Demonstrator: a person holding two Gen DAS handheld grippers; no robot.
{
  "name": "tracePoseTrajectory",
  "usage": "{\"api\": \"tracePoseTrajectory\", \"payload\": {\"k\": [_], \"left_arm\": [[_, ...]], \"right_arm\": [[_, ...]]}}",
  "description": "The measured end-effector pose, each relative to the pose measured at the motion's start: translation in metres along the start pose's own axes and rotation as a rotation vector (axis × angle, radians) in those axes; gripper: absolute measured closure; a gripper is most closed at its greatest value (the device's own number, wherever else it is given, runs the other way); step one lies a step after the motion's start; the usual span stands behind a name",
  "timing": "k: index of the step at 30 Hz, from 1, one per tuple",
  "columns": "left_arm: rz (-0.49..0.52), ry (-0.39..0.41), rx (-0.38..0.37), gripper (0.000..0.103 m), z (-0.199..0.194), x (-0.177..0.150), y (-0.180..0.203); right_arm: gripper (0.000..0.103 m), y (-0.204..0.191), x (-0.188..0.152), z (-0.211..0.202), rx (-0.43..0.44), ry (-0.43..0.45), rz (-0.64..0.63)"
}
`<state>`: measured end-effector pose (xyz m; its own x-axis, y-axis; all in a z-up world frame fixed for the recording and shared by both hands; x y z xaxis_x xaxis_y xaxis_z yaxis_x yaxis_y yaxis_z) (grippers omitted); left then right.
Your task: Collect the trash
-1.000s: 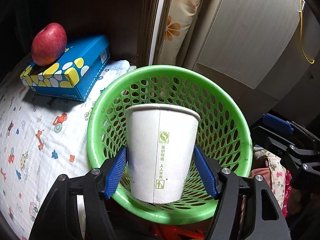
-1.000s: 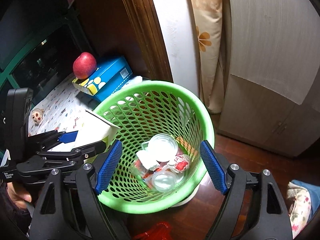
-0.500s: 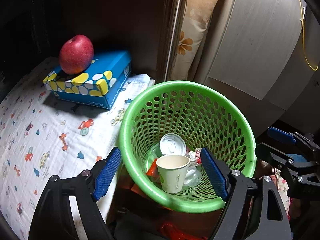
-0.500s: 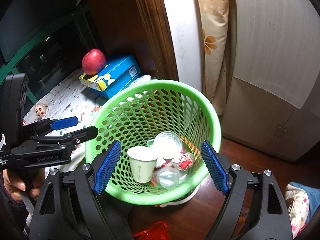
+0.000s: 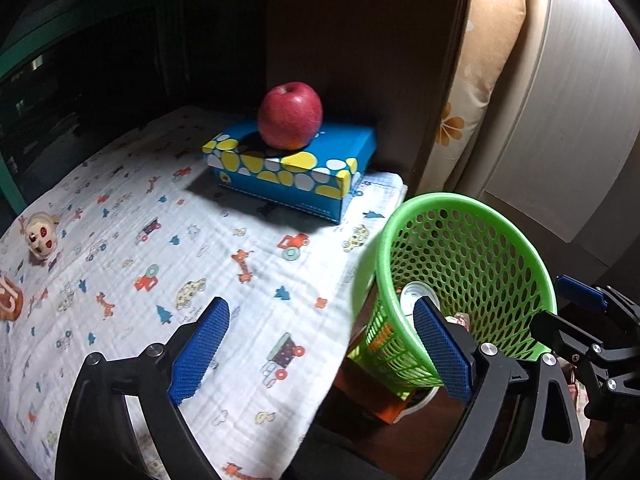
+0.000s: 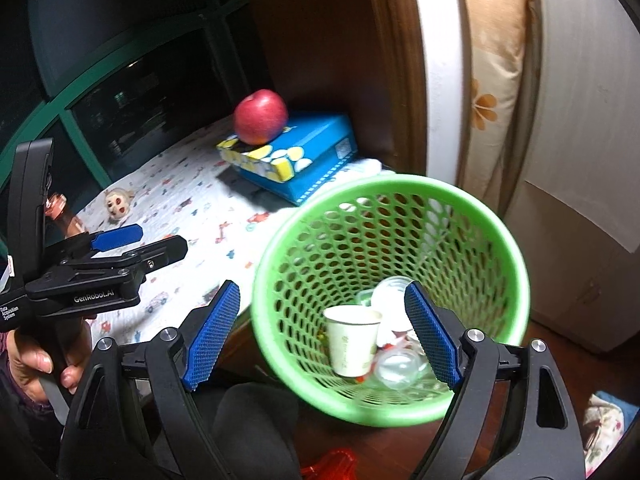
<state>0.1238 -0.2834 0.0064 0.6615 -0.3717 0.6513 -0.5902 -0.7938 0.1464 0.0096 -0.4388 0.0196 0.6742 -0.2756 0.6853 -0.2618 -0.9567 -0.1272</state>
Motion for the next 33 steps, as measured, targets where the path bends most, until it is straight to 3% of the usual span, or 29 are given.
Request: {"api": "tracePoseTrajectory", "payload": {"k": [17, 33], "left_arm": [[-0.154, 0.056, 0.191, 0.010, -0.052, -0.025, -0.087], [-0.234, 0.105, 0.340, 0.009, -0.097, -0.049, -0.131]], "right_arm": [[0.019, -0.086, 0.018, 0.012, 0.119, 0.017, -0.117], [0.017, -0.110, 0.018, 0.016, 0.139, 0.029, -0.143]]}}
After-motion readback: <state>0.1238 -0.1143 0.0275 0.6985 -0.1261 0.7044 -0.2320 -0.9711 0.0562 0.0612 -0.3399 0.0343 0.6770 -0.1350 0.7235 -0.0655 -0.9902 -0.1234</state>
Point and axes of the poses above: each gripper's, at about its wrist camera, not at the fingertips, and z roughly the way its jaws point, y to its right, x to its top, the point moved 4 cm from there along z, roughly the way its jaws point, and after that the axes turned 4 degrees about -x, right-handed, at the moved point
